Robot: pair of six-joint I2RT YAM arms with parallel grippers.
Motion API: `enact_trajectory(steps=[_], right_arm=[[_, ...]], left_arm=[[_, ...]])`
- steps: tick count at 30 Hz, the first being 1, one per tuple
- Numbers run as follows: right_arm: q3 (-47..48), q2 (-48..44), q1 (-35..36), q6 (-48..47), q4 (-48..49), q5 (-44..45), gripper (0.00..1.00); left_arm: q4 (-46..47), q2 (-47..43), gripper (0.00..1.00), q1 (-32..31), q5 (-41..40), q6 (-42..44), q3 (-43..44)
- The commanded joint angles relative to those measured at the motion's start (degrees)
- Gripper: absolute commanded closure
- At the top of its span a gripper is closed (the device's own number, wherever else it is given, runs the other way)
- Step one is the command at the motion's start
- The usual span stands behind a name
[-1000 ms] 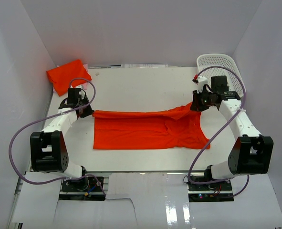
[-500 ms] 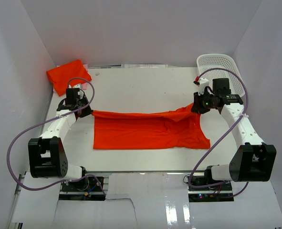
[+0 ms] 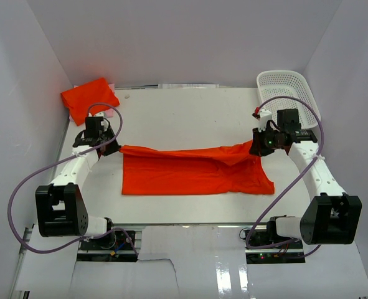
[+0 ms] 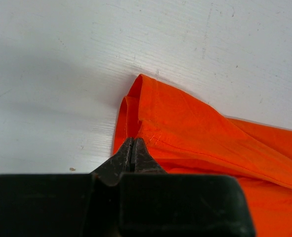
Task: Fold and stack the t-shirts
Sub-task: Fold the other side of the tshirt into a rectangle
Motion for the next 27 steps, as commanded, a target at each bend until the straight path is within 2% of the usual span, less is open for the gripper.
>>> enact_trajectory(steps=[1,9,27], right_arm=[[-0.72,-1.75,-0.10,-0.52,-1.05,-0.77,0.92],[-2.22,-2.02,0.16,-0.87,-2.28,-0.59,0.92],[-6.70,1.94,1.48,-4.38,-7.47,3.36,0.92]], left_arm=[[-1.29,-2.82,1.00,-0.29,-0.66,-0.51,-1.51],[-3.04,-3.18,1.00,-0.29,-0.39,-1.04,-4.32],[-6.21,4.29,1.00,-0.29,0.14,-0.16,-5.03]])
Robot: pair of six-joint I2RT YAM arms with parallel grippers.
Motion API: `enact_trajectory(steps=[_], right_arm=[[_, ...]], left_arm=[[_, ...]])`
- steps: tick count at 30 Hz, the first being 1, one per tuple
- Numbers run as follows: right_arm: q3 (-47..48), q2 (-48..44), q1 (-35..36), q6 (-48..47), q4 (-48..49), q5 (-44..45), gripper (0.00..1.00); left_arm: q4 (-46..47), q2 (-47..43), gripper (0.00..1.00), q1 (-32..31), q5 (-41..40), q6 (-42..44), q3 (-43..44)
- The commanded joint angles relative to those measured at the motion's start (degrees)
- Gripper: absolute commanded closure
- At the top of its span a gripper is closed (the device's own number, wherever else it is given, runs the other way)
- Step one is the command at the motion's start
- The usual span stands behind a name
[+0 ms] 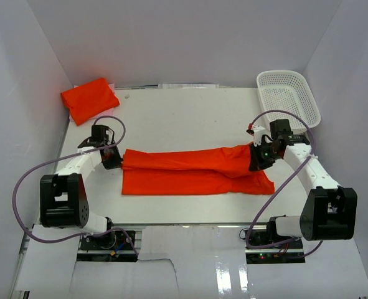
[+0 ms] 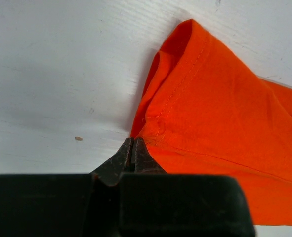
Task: Fold and stack the t-shirts
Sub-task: Fold the other side of the tshirt into a rectangle
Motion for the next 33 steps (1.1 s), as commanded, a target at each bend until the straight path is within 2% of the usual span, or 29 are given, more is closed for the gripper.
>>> enact_trajectory(steps=[1,8,15,17,19,20,21,23,24,26,30,33], right_arm=[[-0.47,0.13,0.23,-1.80,-2.48,2.29,0.92],[2.51,2.84,0.67,-3.65,-7.05,3.88,0.92],[4.27,4.78,0.67,-6.11,-10.83,5.37,0.92],[4.54,5.57,0.58,-6.81,-11.62,5.90,0.89],[4.80,6.36,0.67,-7.08,-11.89,6.42,0.70],[4.89,6.54,0.58,-7.43,-12.06,6.60,0.59],[5.41,6.80,0.67,-7.60,-12.15,6.95,0.46],[5.94,6.80,0.58,-7.61,-11.98,7.30,0.39],[6.81,6.72,0.58,-7.52,-11.80,7.39,0.30],[7.96,6.72,0.67,-7.34,-11.80,7.92,0.25],[11.39,7.68,0.67,-6.47,-11.63,8.01,0.25],[13.85,9.61,0.58,-5.94,-11.45,7.40,0.25]], left_arm=[[-1.47,0.88,1.00,-0.20,0.31,0.43,-0.31],[-3.31,3.70,0.99,-0.29,2.94,0.25,0.57],[-4.81,0.72,0.90,-0.29,5.50,-0.19,0.75],[-5.60,-0.95,0.89,-0.29,5.50,-0.54,0.92],[-5.86,-2.10,0.85,-0.29,6.11,-0.71,0.58],[-6.04,-3.06,0.68,-0.29,6.20,-0.98,0.40],[-6.21,-3.50,0.62,-0.29,5.94,-1.07,0.40],[-6.48,-4.21,0.52,-0.29,5.85,-1.15,0.57],[-6.74,-4.91,0.48,-0.29,5.41,-1.59,0.75],[-7.35,-5.61,0.42,-0.29,3.66,-1.86,1.10],[-7.18,-8.34,0.41,-0.29,-0.56,-3.08,1.89],[-5.43,-7.38,0.41,-0.29,0.05,-2.74,3.29]])
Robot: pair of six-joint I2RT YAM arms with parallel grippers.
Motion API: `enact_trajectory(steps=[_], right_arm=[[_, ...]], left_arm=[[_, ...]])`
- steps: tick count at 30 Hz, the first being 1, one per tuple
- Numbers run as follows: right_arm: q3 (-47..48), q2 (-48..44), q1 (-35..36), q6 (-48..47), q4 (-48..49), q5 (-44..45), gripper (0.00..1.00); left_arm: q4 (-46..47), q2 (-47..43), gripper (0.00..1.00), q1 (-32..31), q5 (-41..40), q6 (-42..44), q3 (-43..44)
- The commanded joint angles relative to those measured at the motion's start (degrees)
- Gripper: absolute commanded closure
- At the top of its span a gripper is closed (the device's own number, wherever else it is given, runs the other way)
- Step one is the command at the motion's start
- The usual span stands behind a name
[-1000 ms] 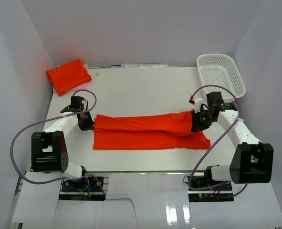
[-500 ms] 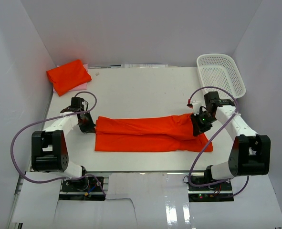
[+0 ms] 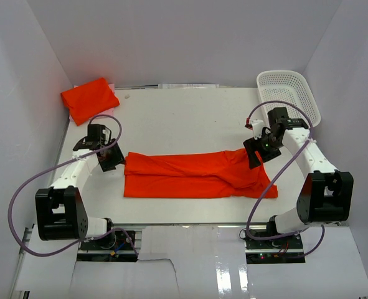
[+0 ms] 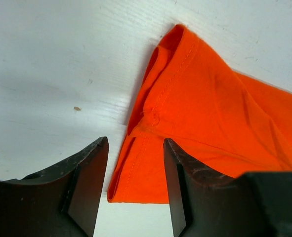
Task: Fold and stack the t-shirts
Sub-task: Fold the other side of the tshirt into a rectangle
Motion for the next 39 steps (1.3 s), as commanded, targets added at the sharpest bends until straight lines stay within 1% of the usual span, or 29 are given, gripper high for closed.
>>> enact_trajectory(steps=[1,4,7,13,20,26,30,33,36,38,39], right_arm=[[3.88,2.23,0.08,1.01,0.26,-0.41,0.25],[4.24,3.81,-0.09,1.98,2.98,0.38,0.25],[4.16,5.83,-0.36,2.68,4.92,0.20,0.25],[5.29,10.75,-2.46,4.62,10.72,1.09,0.25],[8.55,15.06,-7.03,5.94,14.06,0.29,0.25],[9.95,18.04,-8.53,6.64,17.23,-1.02,0.25],[11.10,20.95,-8.71,7.34,18.37,-3.30,0.27],[11.62,22.27,-8.71,8.22,20.13,-5.15,0.30],[12.50,23.76,-8.71,8.75,20.48,-5.94,0.37],[12.59,24.47,-8.71,8.93,20.57,-6.12,0.51],[12.59,24.64,-8.71,8.93,20.57,-6.04,0.57]], left_arm=[[1.83,0.85,0.41,-0.29,-1.13,-0.03,3.47],[2.18,6.04,0.42,-0.29,-0.08,0.94,6.98],[2.62,8.78,0.42,-0.29,0.36,1.82,11.11],[1.14,14.93,0.42,-0.29,-2.88,2.70,19.10],[2.10,17.92,0.41,-0.29,-2.63,0.68,20.35],[3.24,18.10,0.41,-0.29,-2.36,0.33,19.30],[3.33,17.58,0.41,-0.29,-2.45,0.59,18.68],[3.33,17.05,0.41,-0.29,-2.71,0.94,18.42],[3.33,16.70,0.41,-0.29,-2.01,0.94,17.89],[3.50,16.43,0.41,-0.20,-1.39,0.94,17.54],[3.68,16.35,0.41,-0.29,-1.22,0.94,17.10]])
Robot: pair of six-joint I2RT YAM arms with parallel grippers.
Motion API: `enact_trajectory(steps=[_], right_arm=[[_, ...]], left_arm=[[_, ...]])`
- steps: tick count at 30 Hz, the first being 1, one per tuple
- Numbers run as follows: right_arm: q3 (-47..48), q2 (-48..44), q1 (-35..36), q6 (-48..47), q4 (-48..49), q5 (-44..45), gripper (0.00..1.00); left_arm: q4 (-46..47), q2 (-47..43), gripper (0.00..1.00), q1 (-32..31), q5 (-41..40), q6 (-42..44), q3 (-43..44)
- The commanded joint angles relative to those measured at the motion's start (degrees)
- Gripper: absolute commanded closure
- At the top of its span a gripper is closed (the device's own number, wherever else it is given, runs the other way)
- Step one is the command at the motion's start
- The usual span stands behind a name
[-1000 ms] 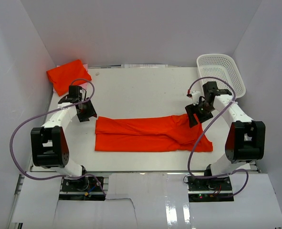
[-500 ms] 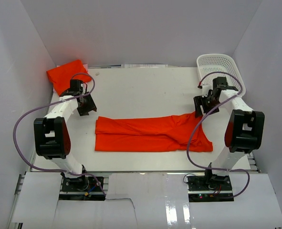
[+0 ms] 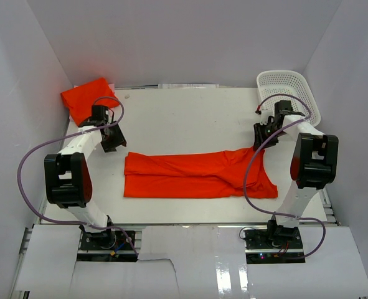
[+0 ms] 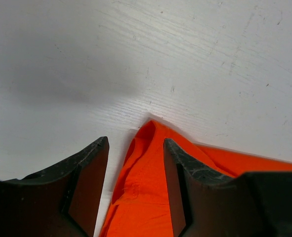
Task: Fold and stack the t-shirts
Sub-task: Fold the other side of the tshirt into a rectangle
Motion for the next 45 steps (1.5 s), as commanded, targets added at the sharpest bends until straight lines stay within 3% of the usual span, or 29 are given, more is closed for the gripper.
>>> enact_trajectory(steps=[1,5,25,33,37,43,44,45], right_arm=[[2.54,0.49,-0.21,0.91,1.60,-1.84,0.67],[2.28,0.40,-0.21,0.91,1.51,-0.96,0.92],[2.89,-0.04,-0.21,0.38,0.28,-0.96,0.92],[2.80,-0.21,-0.21,0.29,0.10,-1.05,0.92],[2.72,0.05,-0.21,0.20,0.02,-1.05,0.92],[2.98,0.40,-0.21,0.03,0.02,-0.43,0.92],[3.06,0.66,-0.21,0.03,0.10,-0.26,0.92],[3.50,0.75,-0.21,0.20,0.10,0.01,0.92]], left_arm=[[1.01,-2.82,0.41,-0.29,1.10,0.24,-1.08],[1.37,-1.95,0.42,-0.29,2.50,0.68,-1.88],[4.26,2.88,0.43,-2.20,8.92,0.69,-5.74],[5.41,4.91,0.56,-3.10,10.24,-0.11,-5.22],[4.97,4.03,0.69,-3.19,8.93,-0.02,-5.48],[2.25,1.49,0.77,-3.10,1.20,-0.81,-4.52],[2.07,1.14,0.84,-3.10,0.32,-1.07,-4.43],[1.81,0.70,0.85,-3.10,-1.34,-1.60,-4.34]])
